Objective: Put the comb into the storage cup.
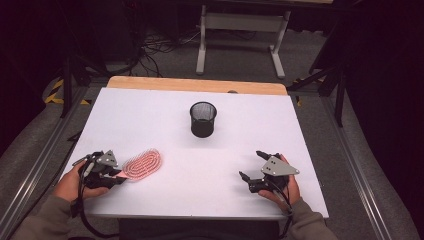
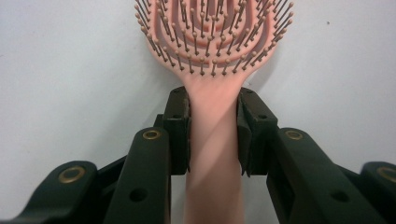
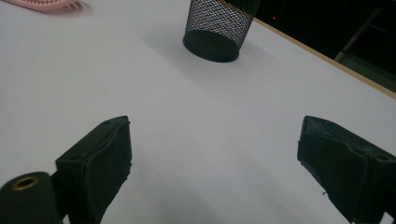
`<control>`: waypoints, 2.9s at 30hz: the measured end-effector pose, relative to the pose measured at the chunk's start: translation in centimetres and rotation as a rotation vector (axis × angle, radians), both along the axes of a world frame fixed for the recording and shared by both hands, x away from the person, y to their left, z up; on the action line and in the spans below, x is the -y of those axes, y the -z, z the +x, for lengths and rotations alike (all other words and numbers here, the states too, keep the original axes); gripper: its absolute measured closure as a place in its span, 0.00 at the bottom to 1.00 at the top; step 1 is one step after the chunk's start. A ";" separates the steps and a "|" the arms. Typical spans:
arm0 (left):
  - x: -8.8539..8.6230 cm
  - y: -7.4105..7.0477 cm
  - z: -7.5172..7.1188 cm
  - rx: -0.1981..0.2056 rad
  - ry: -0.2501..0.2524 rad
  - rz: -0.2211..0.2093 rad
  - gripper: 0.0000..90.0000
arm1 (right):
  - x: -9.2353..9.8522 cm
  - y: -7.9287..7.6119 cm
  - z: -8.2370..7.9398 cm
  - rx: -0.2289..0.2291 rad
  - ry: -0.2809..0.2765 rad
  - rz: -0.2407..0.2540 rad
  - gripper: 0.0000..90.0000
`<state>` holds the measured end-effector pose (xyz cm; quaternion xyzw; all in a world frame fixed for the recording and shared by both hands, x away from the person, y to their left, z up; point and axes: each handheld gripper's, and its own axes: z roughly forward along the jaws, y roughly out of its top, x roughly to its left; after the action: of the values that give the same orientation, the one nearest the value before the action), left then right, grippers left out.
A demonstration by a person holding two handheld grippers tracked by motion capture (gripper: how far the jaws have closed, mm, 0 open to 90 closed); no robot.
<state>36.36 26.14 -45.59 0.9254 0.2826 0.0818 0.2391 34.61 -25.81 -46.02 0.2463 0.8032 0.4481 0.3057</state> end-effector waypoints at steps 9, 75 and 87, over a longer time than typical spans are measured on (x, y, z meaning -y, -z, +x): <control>0.0 0.3 -0.2 0.050 -0.018 -0.023 0.77 | 0.1 0.0 0.0 0.003 0.003 -0.001 0.12; 2.3 -3.5 0.9 0.570 -0.175 -0.293 0.77 | 1.0 -0.9 0.2 0.036 0.049 0.060 0.10; 4.6 -4.2 1.5 0.597 -0.139 -0.327 0.77 | 0.8 -2.1 0.6 0.065 0.061 0.121 0.09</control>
<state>37.90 21.57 -41.34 0.7886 0.2721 0.3187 0.4501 35.24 -26.63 -43.89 0.2740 0.7563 0.4940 0.3299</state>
